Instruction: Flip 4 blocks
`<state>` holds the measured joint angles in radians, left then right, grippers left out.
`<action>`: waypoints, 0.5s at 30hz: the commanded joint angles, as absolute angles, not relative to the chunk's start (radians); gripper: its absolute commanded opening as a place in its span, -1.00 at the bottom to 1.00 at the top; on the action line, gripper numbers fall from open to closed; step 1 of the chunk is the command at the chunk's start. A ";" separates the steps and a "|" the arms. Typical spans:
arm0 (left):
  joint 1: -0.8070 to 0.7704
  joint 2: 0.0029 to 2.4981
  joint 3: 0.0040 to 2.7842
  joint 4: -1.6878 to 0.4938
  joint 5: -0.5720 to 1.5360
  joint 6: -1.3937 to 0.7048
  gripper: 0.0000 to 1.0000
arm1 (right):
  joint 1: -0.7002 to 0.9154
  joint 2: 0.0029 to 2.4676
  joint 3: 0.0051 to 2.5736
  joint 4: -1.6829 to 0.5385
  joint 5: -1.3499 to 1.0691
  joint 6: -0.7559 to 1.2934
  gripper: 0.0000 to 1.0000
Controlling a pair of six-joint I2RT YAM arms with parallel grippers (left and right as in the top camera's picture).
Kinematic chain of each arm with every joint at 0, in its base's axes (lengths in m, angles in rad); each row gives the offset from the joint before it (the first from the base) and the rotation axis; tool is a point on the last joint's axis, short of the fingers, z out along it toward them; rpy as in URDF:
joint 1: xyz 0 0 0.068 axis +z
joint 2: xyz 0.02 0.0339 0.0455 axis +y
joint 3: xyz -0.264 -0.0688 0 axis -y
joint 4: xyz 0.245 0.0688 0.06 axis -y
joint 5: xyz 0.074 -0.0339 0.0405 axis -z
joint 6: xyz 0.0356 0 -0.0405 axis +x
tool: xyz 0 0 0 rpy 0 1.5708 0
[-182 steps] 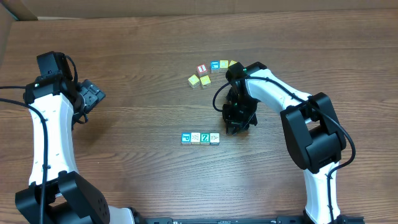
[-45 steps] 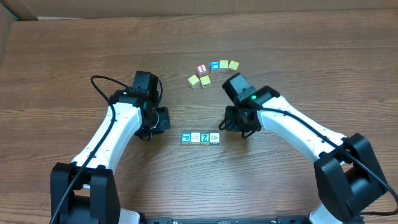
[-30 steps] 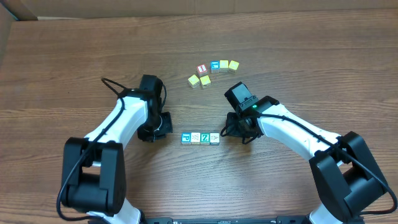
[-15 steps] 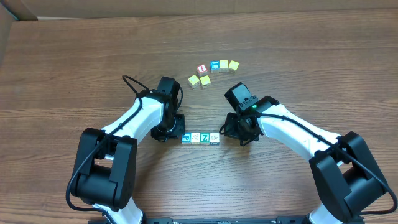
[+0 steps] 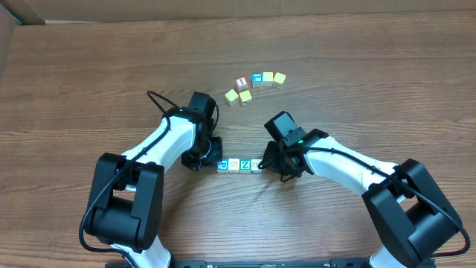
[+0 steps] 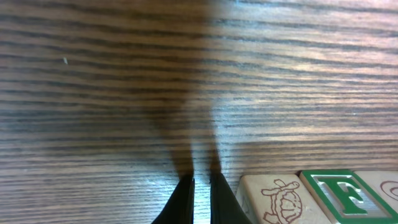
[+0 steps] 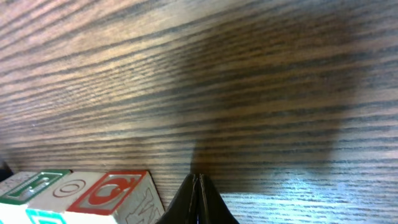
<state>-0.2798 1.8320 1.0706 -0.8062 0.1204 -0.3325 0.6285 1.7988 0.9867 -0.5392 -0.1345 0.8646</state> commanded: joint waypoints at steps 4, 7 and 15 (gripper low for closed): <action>-0.285 1.850 1.062 -0.836 0.155 -0.318 -0.92 | 0.635 1.801 0.968 -0.519 -0.133 0.895 -0.92; -0.285 1.850 1.062 -0.852 0.156 -0.318 -0.92 | 0.636 1.801 0.968 -0.517 -0.135 0.895 -0.92; -0.284 1.850 1.062 -0.864 0.159 -0.318 -0.92 | 0.636 1.801 0.968 -0.498 -0.197 0.895 -0.92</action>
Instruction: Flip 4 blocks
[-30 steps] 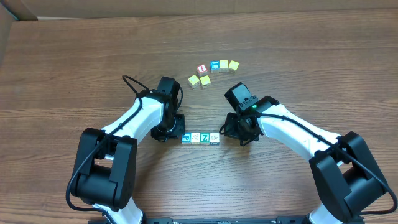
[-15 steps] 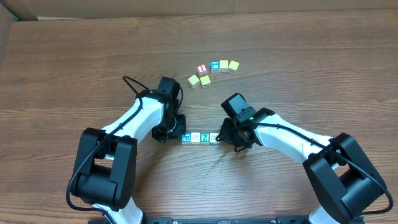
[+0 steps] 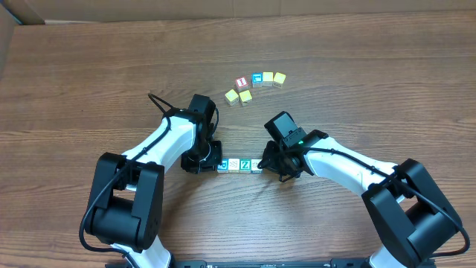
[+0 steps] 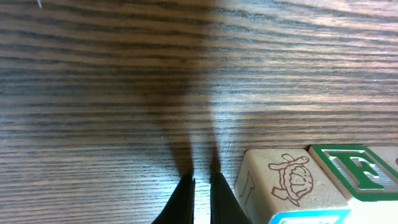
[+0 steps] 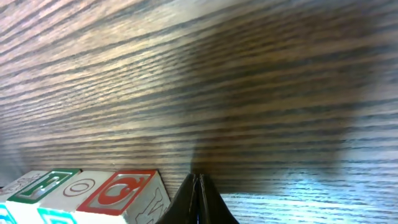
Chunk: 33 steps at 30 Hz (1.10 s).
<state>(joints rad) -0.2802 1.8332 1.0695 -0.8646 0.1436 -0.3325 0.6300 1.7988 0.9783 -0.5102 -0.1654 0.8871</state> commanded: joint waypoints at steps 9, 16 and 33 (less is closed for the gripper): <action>-0.289 1.850 1.062 -0.835 0.181 -0.318 -0.92 | 0.661 1.801 0.968 -0.476 -0.200 0.894 -0.92; -0.289 1.850 1.062 -0.822 0.181 -0.318 -0.92 | 0.662 1.801 0.968 -0.476 -0.204 0.895 -0.92; -0.289 1.850 1.063 -0.719 0.175 -0.286 -0.92 | 0.662 1.801 0.968 -0.476 -0.228 0.946 -0.92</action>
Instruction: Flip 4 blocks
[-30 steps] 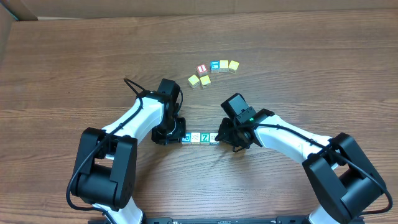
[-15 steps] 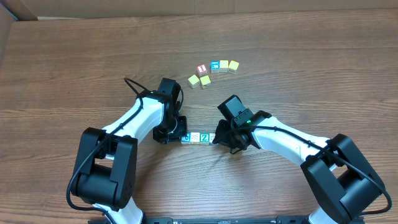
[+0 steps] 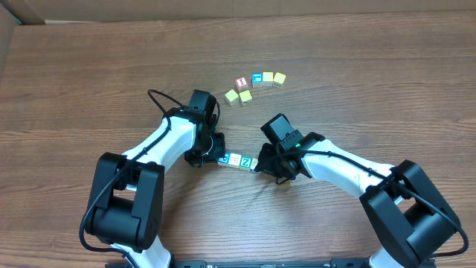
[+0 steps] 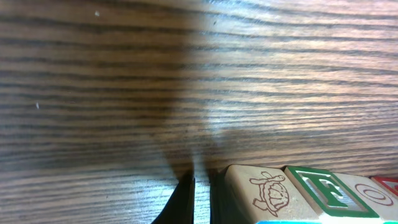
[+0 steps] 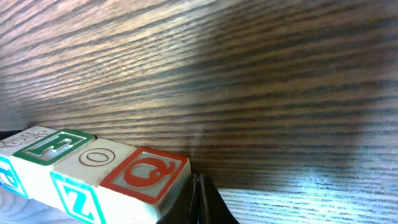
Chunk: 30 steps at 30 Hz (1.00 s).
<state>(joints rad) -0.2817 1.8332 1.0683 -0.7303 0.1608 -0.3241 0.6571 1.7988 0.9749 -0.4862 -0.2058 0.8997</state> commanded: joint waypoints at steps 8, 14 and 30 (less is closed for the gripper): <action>-0.289 1.850 1.071 -0.694 0.171 -0.244 -0.92 | 0.662 1.801 0.968 -0.476 -0.228 0.982 -0.92; -0.289 1.850 1.097 -0.673 0.130 -0.237 -0.92 | 0.662 1.801 0.968 -0.476 -0.231 1.084 -0.92; -0.289 1.851 1.099 -0.570 0.130 -0.155 -0.92 | 0.696 1.801 0.968 -0.476 -0.257 1.347 -0.92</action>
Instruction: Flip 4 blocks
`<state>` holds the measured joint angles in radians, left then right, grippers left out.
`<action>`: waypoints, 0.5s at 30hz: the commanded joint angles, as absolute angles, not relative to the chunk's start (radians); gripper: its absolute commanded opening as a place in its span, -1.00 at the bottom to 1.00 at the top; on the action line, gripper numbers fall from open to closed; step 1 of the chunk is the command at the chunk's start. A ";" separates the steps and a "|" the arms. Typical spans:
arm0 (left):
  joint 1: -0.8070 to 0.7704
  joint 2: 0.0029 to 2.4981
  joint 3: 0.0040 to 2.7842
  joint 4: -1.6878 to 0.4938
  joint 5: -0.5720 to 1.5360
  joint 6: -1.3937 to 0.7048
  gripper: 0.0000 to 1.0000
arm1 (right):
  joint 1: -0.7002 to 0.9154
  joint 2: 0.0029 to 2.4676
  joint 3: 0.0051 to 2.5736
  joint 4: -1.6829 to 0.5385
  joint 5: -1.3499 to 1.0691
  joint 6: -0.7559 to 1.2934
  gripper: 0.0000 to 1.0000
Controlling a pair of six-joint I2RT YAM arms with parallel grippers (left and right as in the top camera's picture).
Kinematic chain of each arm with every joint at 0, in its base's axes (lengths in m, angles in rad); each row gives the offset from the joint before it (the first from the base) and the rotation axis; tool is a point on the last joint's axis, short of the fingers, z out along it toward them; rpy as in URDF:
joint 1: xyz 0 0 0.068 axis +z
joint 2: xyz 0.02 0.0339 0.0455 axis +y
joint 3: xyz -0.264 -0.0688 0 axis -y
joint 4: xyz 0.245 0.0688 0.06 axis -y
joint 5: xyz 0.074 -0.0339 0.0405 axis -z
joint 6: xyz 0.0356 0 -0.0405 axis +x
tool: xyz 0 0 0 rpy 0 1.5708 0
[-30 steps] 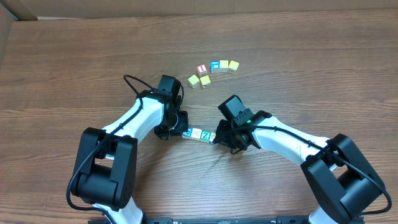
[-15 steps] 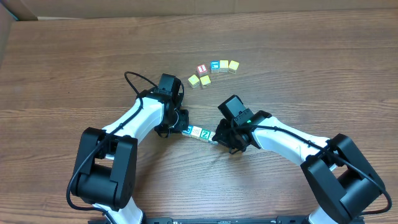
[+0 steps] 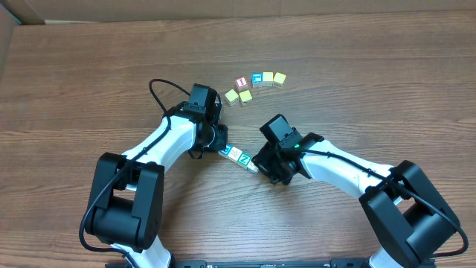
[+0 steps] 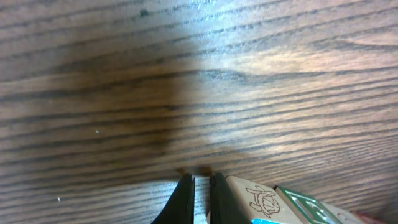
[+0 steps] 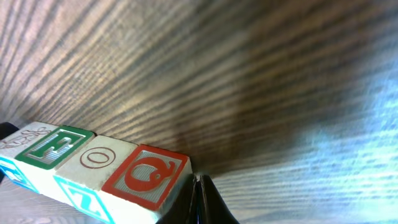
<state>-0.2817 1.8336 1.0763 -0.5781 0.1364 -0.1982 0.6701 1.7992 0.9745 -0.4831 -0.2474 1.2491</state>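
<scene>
A row of lettered blocks lies slanted on the table, its left end farther back. My left gripper is shut, with its side against the turtle block at that end. A green F block follows it. My right gripper is shut and presses the red Q block at the other end. Between them sit the O block and the green F block. Nothing is between either gripper's fingers.
Several loose blocks lie at the back: a red one, a blue one, yellow ones and two more yellow ones. A cardboard box corner shows at the far left.
The row of blocks has turned to a steeper slant, its left end farther back. Both shut grippers have moved with its ends. The left one is now closer to the loose blocks.
At first the row lay level across the table, with a shut gripper at each end. Half a second later it stood much the same. Then it sat a little farther back and slightly tilted. Now it slants clearly, still held between both grippers.
</scene>
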 commanded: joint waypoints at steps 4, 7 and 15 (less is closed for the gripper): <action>-0.289 1.851 1.099 -0.547 0.130 -0.152 -0.91 | 0.732 1.801 0.968 -0.475 -0.255 1.446 -0.92; -0.289 1.851 1.099 -0.532 0.130 -0.147 -0.92 | 0.754 1.801 0.968 -0.464 -0.253 1.490 -0.92; -0.289 1.851 1.099 -0.510 0.131 -0.118 -0.92 | 0.804 1.801 0.968 -0.374 -0.236 1.500 -0.92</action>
<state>-0.2817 1.8332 1.0836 -0.5064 0.1150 -0.1493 0.7856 1.7996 0.9684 -0.4141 -0.2508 1.4734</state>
